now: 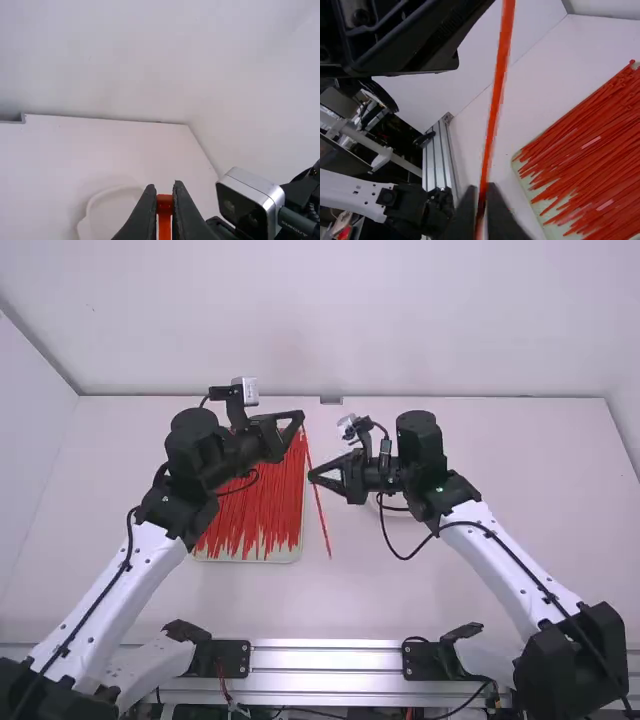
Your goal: Fasten the cable tie
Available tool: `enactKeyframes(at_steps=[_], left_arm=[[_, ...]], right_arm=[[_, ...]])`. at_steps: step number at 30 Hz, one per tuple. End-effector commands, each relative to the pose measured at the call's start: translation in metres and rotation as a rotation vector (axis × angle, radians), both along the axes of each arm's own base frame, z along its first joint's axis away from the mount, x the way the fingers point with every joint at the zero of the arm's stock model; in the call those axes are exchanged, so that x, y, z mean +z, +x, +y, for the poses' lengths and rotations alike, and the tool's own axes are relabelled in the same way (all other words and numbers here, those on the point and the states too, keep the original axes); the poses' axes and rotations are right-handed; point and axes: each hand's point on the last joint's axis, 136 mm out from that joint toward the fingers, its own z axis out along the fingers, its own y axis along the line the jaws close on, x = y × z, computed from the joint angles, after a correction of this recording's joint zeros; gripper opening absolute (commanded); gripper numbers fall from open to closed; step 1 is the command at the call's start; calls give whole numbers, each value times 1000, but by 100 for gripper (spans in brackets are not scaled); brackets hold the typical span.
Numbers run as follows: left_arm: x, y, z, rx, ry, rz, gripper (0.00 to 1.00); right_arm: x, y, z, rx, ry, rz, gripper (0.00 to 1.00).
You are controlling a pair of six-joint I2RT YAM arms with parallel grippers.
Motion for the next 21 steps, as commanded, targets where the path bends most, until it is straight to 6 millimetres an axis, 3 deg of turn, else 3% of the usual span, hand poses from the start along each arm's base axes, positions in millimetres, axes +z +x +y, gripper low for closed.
enactKeyframes(at_steps=[1, 8, 10, 12, 15, 19, 21], left_arm=[[10, 0, -1, -2, 2, -27, 2], [16, -4, -7, -46, -11, -52, 6], [20, -6, -9, -67, 9, -91, 26], [22, -9, -12, -96, 40, -136, 27], [25, -9, -12, -96, 53, -162, 38], [35, -14, -11, -157, 72, -244, 64], [46, -26, -14, -260, 75, -329, 76]], right_arm=[[11, 2, 2, 7, 14, -22, 0], [11, 6, 0, -12, 10, -33, 0], [11, 12, -5, -33, 10, -39, 0], [13, 16, -11, -41, 17, -51, 0], [22, 16, -17, -9, 52, -86, 0], [32, 14, -28, 39, 93, -153, 0], [39, 9, -32, 90, 122, -226, 0]])
